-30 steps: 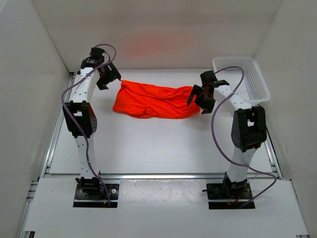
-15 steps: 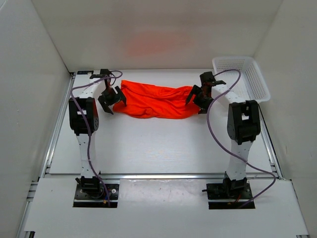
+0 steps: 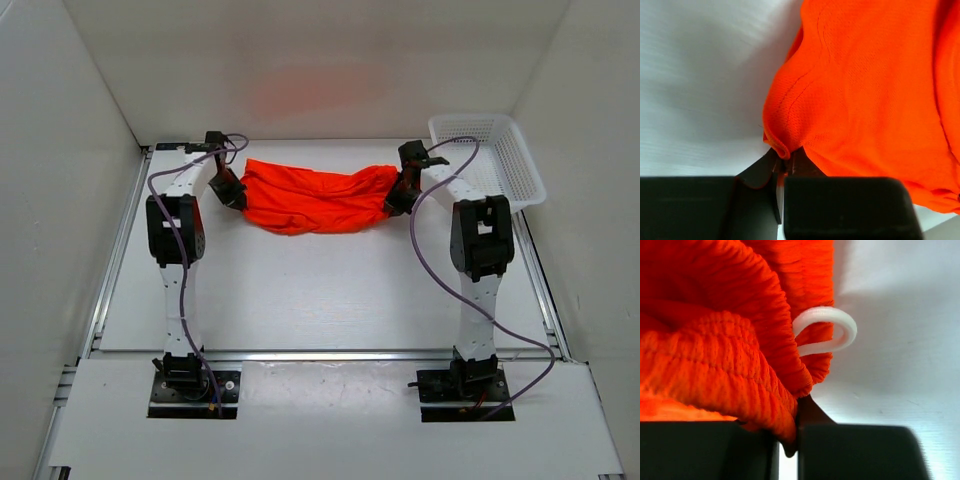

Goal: Fold and stack the shorts
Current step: Fold the shorts

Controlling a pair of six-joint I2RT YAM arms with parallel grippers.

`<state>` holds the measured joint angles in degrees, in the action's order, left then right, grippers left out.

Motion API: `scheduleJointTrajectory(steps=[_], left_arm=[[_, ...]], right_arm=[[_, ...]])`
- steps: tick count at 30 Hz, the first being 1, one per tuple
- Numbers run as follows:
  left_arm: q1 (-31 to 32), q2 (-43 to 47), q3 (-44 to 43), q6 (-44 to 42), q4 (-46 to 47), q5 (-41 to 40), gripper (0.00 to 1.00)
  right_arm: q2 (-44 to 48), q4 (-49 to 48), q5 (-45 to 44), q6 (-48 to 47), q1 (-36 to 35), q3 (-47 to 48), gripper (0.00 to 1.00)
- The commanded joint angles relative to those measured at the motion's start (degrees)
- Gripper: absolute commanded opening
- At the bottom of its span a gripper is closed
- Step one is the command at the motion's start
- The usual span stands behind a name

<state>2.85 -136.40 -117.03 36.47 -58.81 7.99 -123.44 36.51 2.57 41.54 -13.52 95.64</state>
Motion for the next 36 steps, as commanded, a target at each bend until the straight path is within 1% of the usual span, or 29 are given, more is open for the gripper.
scheduleJointTrajectory(steps=[1, 4, 7, 8, 10, 11, 12, 13, 14, 15, 16, 17, 18, 19, 20, 21, 22, 23, 24, 26, 27, 28, 29, 30, 32, 33, 34, 36], left_arm=[[-1.5, 3.4, -5.9, 0.4, -2.1, -3.7, 0.1], [-3.2, 8.7, -6.5, -0.2, -2.1, -5.1, 0.1], [-4.0, 13.9, -2.3, -0.2, -2.6, -5.1, 0.1], [-4.0, 15.4, 1.6, -0.8, -2.6, -5.1, 0.1], [-4.0, 20.3, 7.2, -0.8, -1.4, -5.8, 0.1], [-4.0, 22.0, 14.0, -0.8, -0.9, -6.4, 0.1], [-4.0, 25.7, 17.8, -0.8, 0.3, -6.4, 0.1], [-3.5, 27.7, 21.5, -0.8, 0.9, -6.4, 0.1], [-3.5, 29.6, 29.2, -0.8, 1.4, -6.4, 0.1], [-3.5, 31.4, 33.0, -0.3, 2.0, -6.4, 0.1], [-3.5, 35.1, 36.5, 0.4, 2.8, -6.9, 0.1], [-2.8, 36.9, 42.4, 0.4, 2.8, -6.9, 0.1], [-2.2, 38.4, 45.0, 1.0, 3.6, -7.5, 0.12], [-2.2, 40.5, 47.2, 1.0, 3.6, -6.9, 0.19], [-2.2, 41.2, 49.6, 1.0, 3.6, -6.2, 0.4], [-2.2, 41.2, 49.6, 0.5, 3.6, -6.2, 0.62], [-2.2, 42.5, 49.6, 0.4, 3.6, -6.2, 0.81], [-2.2, 42.5, 49.6, 0.4, 3.6, -7.1, 0.93], [-2.2, 43.1, 47.1, -0.1, 2.8, -7.9, 1.0], [-1.7, 43.1, 43.4, -1.2, 1.0, -9.3, 1.0], [-1.2, 42.4, 41.4, -1.7, 0.3, -10.0, 0.97], [-0.7, 41.8, 37.4, -2.3, -0.8, -11.8, 0.91], [-0.1, 40.3, 35.8, -2.3, -1.4, -12.6, 0.74], [-0.1, 39.5, 34.3, -2.9, -1.4, -12.6, 0.66], [1.1, 36.5, 31.3, -3.7, -2.2, -11.4, 0.6], [2.1, 35.8, 30.8, -3.7, -2.2, -10.7, 0.65], [2.6, 35.8, 30.8, -3.7, -2.2, -10.7, 0.72], [3.1, 34.3, 32.0, -3.7, -1.7, -10.7, 0.86]], right_arm=[[-0.4, 1.1, -0.1, -0.9, -0.3, 7.2, 0.0], [0.1, 3.0, 1.0, -2.3, -0.3, 11.9, 0.0], [3.0, 4.2, 1.7, -3.8, -0.8, 10.9, 0.0], [5.3, 4.2, 1.7, -3.8, -0.8, 9.4, 0.0], [8.0, 4.2, 1.7, -4.4, -1.4, 2.9, 0.0], [11.1, 3.6, 1.0, -5.0, -2.3, 0.1, 0.0], [12.8, 3.0, 0.4, -5.0, -2.9, -3.0, 0.0], [14.5, 3.0, -0.2, -5.5, -3.4, -9.9, 0.0], [18.3, 2.3, -0.2, -5.5, -4.0, -13.7, 0.0], [20.3, 1.5, -1.1, -5.5, -4.5, -17.5, 0.0], [22.4, 0.8, -1.6, -5.5, -5.3, -25.2, 0.0], [26.5, -0.2, -2.2, -4.8, -5.3, -28.9, 0.0], [28.4, -0.2, -2.2, -4.8, -5.3, -32.2, 0.08], [30.0, -0.2, -2.2, -4.8, -5.3, -37.0, 0.51], [33.1, -0.2, -3.3, -4.8, -5.3, -38.8, 0.71], [34.7, 0.7, -4.1, -4.8, -5.3, -39.9, 0.82], [37.8, 1.4, -4.8, -4.8, -5.3, -40.5, 0.91], [39.1, 2.1, -5.5, -4.8, -5.3, -40.5, 0.93], [40.3, 3.7, -6.3, -4.8, -5.3, -39.9, 0.93], [41.9, 5.5, -8.5, -7.0, -5.3, -36.4, 0.93], [41.9, 7.7, -9.5, -7.6, -5.8, -34.7, 0.93], [41.9, 8.4, -10.1, -8.4, -5.8, -33.2, 0.87], [41.9, 9.0, -10.6, -9.6, -5.8, -30.4, 0.84], [41.4, 9.0, -11.2, -9.6, -5.8, -29.3, 0.8], [40.1, 9.5, -11.9, -10.2, -5.8, -26.8, 0.69], [39.0, 9.5, -11.9, -10.3, -5.8, -26.0, 0.65], [38.4, 9.5, -11.9, -10.3, -5.8, -25.2, 0.63], [36.9, 9.5, -10.7, -10.8, -5.8, -22.7, 0.63]])
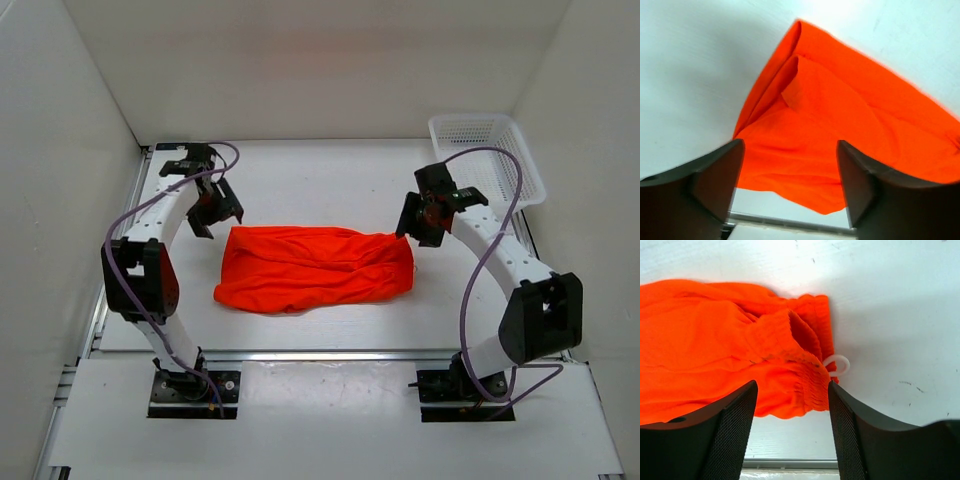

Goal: Fold and stack the shorts
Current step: Fold the shorts

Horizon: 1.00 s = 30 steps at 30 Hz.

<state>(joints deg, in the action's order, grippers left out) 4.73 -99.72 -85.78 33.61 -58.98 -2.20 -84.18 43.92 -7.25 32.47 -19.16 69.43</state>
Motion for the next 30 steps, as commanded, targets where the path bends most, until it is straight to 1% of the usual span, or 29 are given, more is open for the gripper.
scheduleJointTrajectory(steps=[1, 3, 6, 8, 9, 11, 12, 13, 14, 15, 16, 17, 18, 19, 20, 26, 30], left_arm=[[2.0, -2.4, 1.9, -1.5, -0.9, 0.0, 0.95], [2.7, -3.5, 3.2, -1.5, -0.9, 0.0, 0.96], [3.8, -5.6, 4.5, -3.6, 1.3, -0.6, 0.96], [5.3, -7.4, 3.8, -3.6, 1.3, -2.4, 0.89], [5.3, -9.2, 2.9, -4.2, 1.3, -4.0, 0.85], [5.8, -10.5, 1.7, -4.2, 1.3, -4.6, 0.78], [5.8, -11.0, 1.7, -4.2, 1.3, -5.7, 0.73], [5.8, -11.9, 1.7, -4.2, 1.3, -5.7, 0.71], [5.8, -11.9, 1.1, -4.2, 1.3, -6.6, 0.67], [5.8, -12.5, 1.1, -3.5, 1.3, -7.2, 0.6], [5.8, -12.5, 0.4, -3.5, 1.3, -7.7, 0.48], [5.8, -13.1, 0.4, -2.9, 1.3, -7.7, 0.39], [5.8, -13.1, -0.1, -2.9, 1.3, -8.3, 0.27], [5.8, -13.1, -1.1, -2.3, 0.7, -8.3, 0.15], [5.8, -13.1, -1.1, -2.3, -0.1, -9.0, 0.1], [5.8, -10.0, -2.4, -0.5, -1.4, -13.2, 0.1], [5.8, -10.0, -4.5, -0.5, -1.4, -12.7, 0.1]], right_arm=[[-3.7, 2.1, -0.3, -1.7, -0.2, 4.1, 0.63], [-5.1, 2.1, 1.3, -2.3, -0.2, 4.8, 0.68], [-7.5, 1.4, 1.5, -3.5, -0.2, 4.8, 0.8], [-8.9, 0.0, 1.5, -4.2, -0.2, 4.8, 0.81], [-10.3, 0.0, 1.5, -4.2, -0.2, 4.8, 0.79], [-11.4, -1.4, 1.5, -4.2, -0.2, 5.4, 0.75], [-12.5, -1.4, 1.5, -4.2, -0.2, 6.2, 0.67], [-13.0, -1.4, 1.5, -4.2, -0.2, 6.2, 0.62], [-13.8, -1.4, 0.7, -4.2, -0.2, 6.2, 0.55], [-13.8, -1.4, 0.7, -4.2, -0.2, 6.8, 0.45], [-14.4, -1.4, 0.0, -4.2, -0.2, 6.8, 0.28], [-14.4, -1.4, 0.0, -4.2, -0.2, 7.4, 0.19], [-14.4, -1.4, -0.5, -4.2, -0.2, 7.4, 0.12], [-14.4, -1.4, -0.5, -4.2, -0.2, 7.4, 0.01], [-14.4, -1.4, -1.2, -4.2, -0.2, 7.4, 0.01], [-11.2, -0.2, -2.5, -4.7, -0.2, 6.8, 0.01], [-10.1, -0.2, -3.0, -4.7, -0.2, 6.2, 0.01]])
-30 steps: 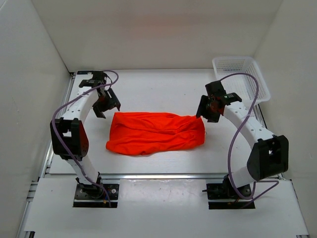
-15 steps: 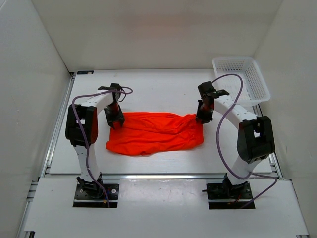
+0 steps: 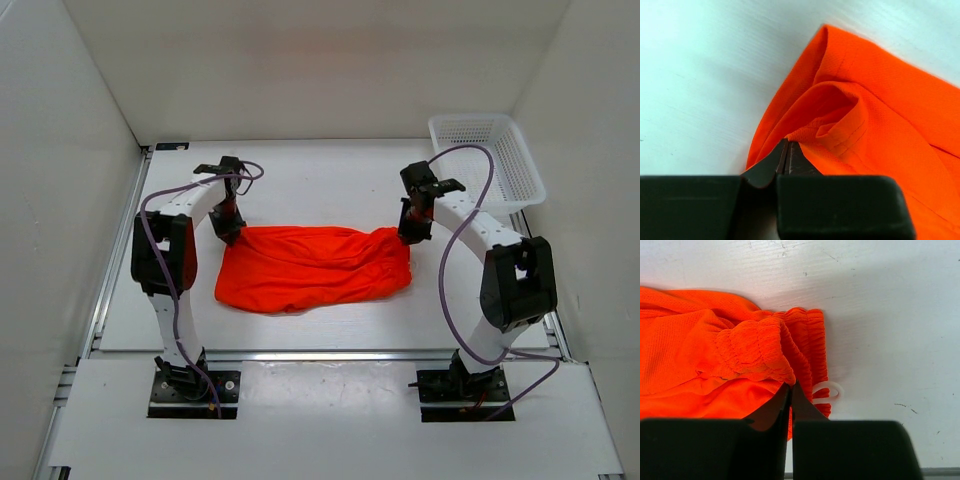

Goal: Fold and stack the shorts
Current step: Fold the shorts

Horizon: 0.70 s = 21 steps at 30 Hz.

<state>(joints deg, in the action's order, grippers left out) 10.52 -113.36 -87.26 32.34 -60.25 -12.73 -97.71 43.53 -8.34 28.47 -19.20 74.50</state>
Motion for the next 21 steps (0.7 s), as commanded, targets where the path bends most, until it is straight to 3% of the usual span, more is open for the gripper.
scheduleJointTrajectory(steps=[1, 5, 6, 8, 10, 13, 18, 20, 21], left_arm=[[0.0, 3.0, -4.1, -0.9, -0.9, -1.1, 0.1], [0.0, 0.2, -4.0, -1.4, -2.5, 0.3, 0.41], [0.0, 0.9, -3.0, -1.4, -1.8, 0.3, 0.69], [0.0, 2.7, -0.6, -0.9, -0.1, 0.3, 0.84], [0.0, 4.5, -0.5, -0.9, 0.4, 0.3, 0.85], [0.6, 5.4, -1.1, -1.9, 0.9, -0.3, 0.74], [1.3, 4.6, -4.0, -3.9, 0.9, 1.9, 0.72], [1.3, 5.5, -4.0, -3.9, 0.9, 3.9, 0.63], [1.8, 6.1, -4.0, -3.9, 1.7, 4.5, 0.48]], right_arm=[[3.4, 0.2, -1.9, -0.7, -0.1, 1.2, 0.01], [2.9, 0.2, -1.3, -0.7, -0.1, 1.2, 0.01], [2.9, 0.2, -1.3, -0.7, -0.1, 1.2, 0.01], [2.9, 0.2, -1.3, -0.7, -0.1, 1.2, 0.01], [2.9, 0.2, -1.3, -0.7, -0.1, 1.2, 0.01], [2.9, 0.2, -0.8, -0.7, -0.1, 1.2, 0.01], [2.9, 0.2, -0.8, -0.7, -0.1, 1.2, 0.01], [2.9, 0.2, -0.8, -0.7, -0.1, 0.7, 0.01], [2.9, 0.2, -0.8, -0.7, -0.1, 0.6, 0.01]])
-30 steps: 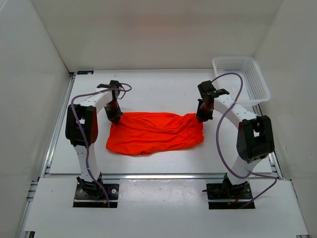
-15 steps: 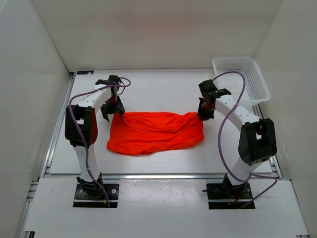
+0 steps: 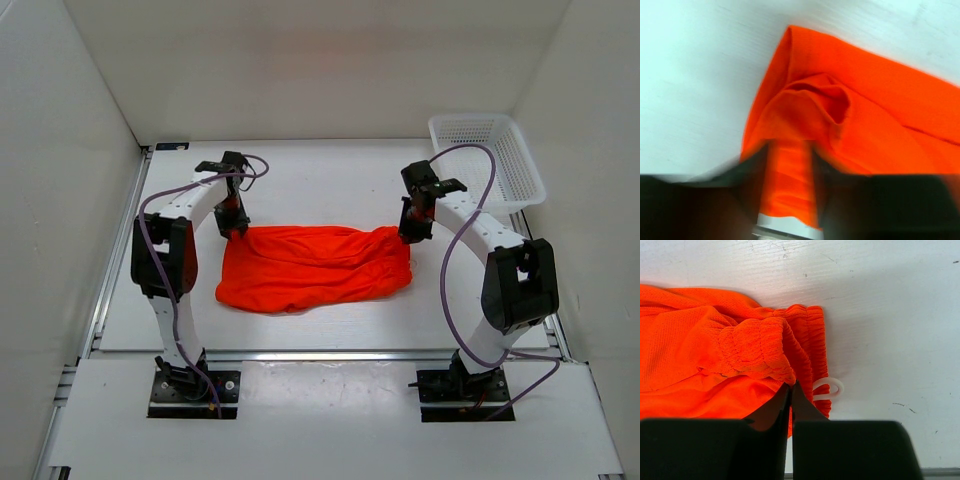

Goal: Fold and stack the shorts
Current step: Fold the shorts

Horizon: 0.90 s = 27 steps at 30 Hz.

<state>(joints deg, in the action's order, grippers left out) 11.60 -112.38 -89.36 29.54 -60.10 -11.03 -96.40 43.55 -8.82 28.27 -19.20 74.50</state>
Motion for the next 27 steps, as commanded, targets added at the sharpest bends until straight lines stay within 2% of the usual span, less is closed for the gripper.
scheduleJointTrajectory(steps=[1, 2, 6, 7, 8, 9, 10, 13, 15, 23, 26, 27], left_arm=[[0.7, 5.7, -1.9, -1.1, 1.6, 2.2, 0.24], [0.7, 6.3, -1.9, -1.1, 1.6, 2.2, 0.13], [1.2, 6.3, -1.9, -1.1, 1.6, 2.2, 0.1], [1.2, 5.8, -1.9, -1.1, 1.6, 3.5, 0.17], [1.2, 5.8, -1.3, -1.1, 2.1, 4.4, 0.35], [1.2, 5.8, -1.3, -1.1, 2.1, 5.5, 0.47], [1.8, 5.8, -0.6, -1.1, 3.1, 6.4, 0.64], [3.1, 5.2, -0.6, -1.1, 4.5, 7.9, 0.9], [3.1, 3.5, -1.9, -1.1, 4.5, 7.9, 0.9], [3.1, -2.6, -5.9, -0.4, 4.5, 4.4, 0.71], [3.1, -5.0, -7.3, -1.0, 4.5, 4.4, 0.57], [3.1, -5.0, -7.3, -1.0, 4.5, 4.4, 0.49]], right_arm=[[1.0, 0.1, 0.2, -0.5, -0.1, 0.6, 0.01], [1.0, 0.1, 0.2, -0.5, -0.1, 0.6, 0.01], [0.4, 0.1, 0.7, -0.5, -0.1, 0.6, 0.01], [0.4, 0.1, 0.7, -0.5, -0.1, 0.6, 0.01], [0.4, 0.1, 0.7, -0.5, -0.1, 0.6, 0.01], [0.4, 0.1, 0.7, -0.5, -0.1, 0.6, 0.01], [0.4, 0.1, 0.7, -0.5, -0.1, 0.6, 0.01], [0.4, 0.1, 0.7, -1.0, -0.1, 0.6, 0.01], [0.4, 0.1, 0.7, -1.0, -0.1, 0.6, 0.01], [0.4, 0.7, 0.7, -1.0, -0.1, 0.6, 0.01], [0.4, 0.7, 0.7, -1.0, -0.1, 0.6, 0.01], [0.4, 0.7, 0.7, -1.0, -0.1, 0.6, 0.01]])
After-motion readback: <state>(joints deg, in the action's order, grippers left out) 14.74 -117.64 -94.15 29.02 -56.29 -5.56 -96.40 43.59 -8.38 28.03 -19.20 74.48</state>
